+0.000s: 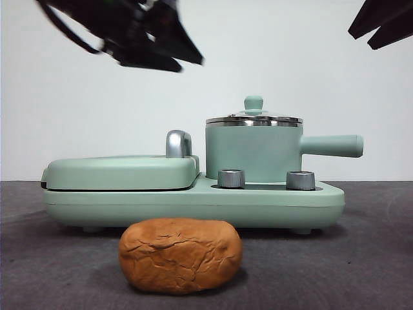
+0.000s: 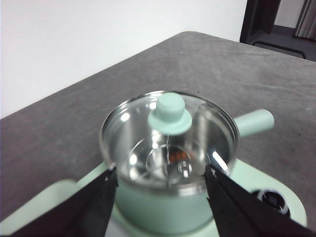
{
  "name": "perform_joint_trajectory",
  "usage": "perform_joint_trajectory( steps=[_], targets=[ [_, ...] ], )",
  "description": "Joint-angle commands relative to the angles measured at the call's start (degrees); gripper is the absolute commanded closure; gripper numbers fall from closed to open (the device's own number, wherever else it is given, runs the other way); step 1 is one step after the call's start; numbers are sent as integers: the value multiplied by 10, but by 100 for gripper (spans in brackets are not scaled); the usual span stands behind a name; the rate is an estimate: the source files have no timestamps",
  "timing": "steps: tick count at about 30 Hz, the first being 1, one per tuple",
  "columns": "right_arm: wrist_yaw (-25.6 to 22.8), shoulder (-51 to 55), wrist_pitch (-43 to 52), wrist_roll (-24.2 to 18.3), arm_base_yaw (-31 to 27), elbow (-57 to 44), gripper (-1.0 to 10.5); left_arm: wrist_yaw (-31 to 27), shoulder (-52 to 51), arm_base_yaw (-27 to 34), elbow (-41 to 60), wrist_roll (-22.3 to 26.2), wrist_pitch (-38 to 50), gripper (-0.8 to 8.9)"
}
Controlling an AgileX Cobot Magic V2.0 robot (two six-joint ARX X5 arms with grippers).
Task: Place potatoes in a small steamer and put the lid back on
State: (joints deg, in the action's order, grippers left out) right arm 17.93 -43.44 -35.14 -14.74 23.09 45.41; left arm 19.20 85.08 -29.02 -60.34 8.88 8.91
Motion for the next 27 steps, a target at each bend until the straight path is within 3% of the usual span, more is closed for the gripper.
perform_joint_trajectory(
  steps=[1, 14, 27],
  targets=[
    [0, -3, 6, 6, 3, 11, 630, -4, 64, -12, -61, -6, 6, 525],
    [0, -3, 22, 8, 3, 11, 630, -3, 265, -48, -276, -7, 5, 525],
    [0, -3, 23, 10, 3, 11, 630, -3, 308, -57, -296, -6, -16, 534]
  ],
)
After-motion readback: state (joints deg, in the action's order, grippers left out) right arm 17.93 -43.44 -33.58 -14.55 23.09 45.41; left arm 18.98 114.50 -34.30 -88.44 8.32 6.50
